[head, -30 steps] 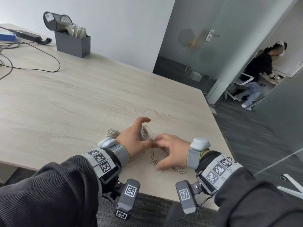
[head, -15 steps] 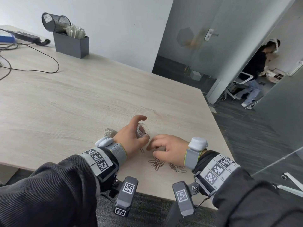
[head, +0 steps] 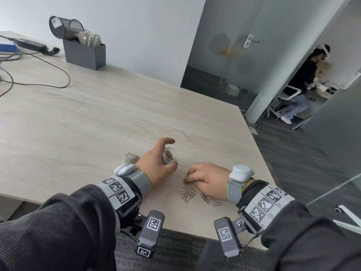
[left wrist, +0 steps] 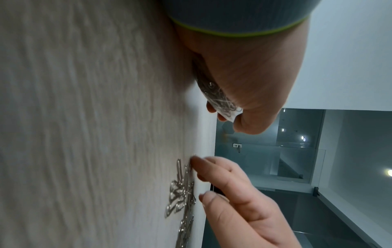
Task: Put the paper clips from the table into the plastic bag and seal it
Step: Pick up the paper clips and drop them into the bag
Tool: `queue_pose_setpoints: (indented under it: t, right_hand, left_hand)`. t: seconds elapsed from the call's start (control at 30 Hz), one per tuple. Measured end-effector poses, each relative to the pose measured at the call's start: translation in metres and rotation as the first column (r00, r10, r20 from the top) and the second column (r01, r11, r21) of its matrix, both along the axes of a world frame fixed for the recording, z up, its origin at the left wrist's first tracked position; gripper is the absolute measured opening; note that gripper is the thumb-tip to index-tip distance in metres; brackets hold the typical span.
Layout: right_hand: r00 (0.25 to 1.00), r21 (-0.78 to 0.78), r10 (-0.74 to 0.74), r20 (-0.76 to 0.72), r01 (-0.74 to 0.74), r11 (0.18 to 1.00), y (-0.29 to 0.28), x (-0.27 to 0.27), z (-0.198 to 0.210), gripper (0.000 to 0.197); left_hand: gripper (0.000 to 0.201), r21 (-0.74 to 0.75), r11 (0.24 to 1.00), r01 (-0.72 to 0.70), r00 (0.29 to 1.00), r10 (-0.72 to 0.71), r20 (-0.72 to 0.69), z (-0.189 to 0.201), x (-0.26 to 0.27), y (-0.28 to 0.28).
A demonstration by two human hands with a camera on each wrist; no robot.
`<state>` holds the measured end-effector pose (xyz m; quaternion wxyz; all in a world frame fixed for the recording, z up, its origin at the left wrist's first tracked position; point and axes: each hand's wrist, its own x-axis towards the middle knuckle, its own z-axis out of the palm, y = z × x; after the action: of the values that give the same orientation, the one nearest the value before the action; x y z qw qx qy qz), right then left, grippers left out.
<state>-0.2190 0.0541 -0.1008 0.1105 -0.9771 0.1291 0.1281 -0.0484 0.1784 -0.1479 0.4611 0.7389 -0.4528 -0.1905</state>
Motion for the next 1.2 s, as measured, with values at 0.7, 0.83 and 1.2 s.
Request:
queue_pose_setpoints:
  t: [0.7,0.83,1.2]
  right_hand:
    - [0.999,0.096,-0.044,0.000,0.044,0.994,0.014,-0.006,0.004,0.050]
    - [0.998,0.074,-0.017,0.056,0.013,0.997,0.018,-0.002,-0.002,0.042]
    - [0.992,0.079,-0.029,0.123,0.020,0.997,0.015,0.002,-0.005,0.011]
  left_hand:
    - [0.052,0.009,1.000,-0.008,0.999,0.008,0.035,0.001,-0.002,0.000]
    - [0.052,0.011,1.000,-0.006,0.999,0.006,0.042,0.002,-0.002,0.000]
    - [0.053,0.014,1.000,0.003,0.999,-0.003,0.032,0.002,-0.004,0.001]
